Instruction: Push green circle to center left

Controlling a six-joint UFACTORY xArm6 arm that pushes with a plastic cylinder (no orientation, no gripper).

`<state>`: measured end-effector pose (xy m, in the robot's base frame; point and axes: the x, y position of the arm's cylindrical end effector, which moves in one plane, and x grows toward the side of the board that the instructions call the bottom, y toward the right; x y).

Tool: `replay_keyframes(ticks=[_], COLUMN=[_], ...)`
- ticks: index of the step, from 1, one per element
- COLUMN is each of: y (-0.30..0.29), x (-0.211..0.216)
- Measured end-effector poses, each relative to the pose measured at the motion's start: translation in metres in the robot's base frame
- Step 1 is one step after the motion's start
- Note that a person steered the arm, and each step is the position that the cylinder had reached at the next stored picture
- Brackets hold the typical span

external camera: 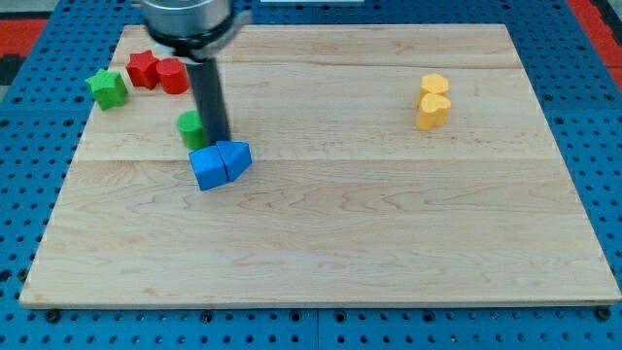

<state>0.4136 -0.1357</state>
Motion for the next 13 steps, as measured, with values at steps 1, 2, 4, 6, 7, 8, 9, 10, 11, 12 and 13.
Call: replay_keyframes(ticks=[1, 2, 4, 6, 7, 8, 9, 10, 11, 12, 13], y=[-0.044, -0.053, -0.022, -0.091, -0.084, -0.087, -0.103, -0.106, -0.106, -0.082, -0.062], x=[-0.027, -0.035, -0.055, -0.025, -0.012, -0.005, -0.005, -0.005, -0.005, -0.003, -0.014])
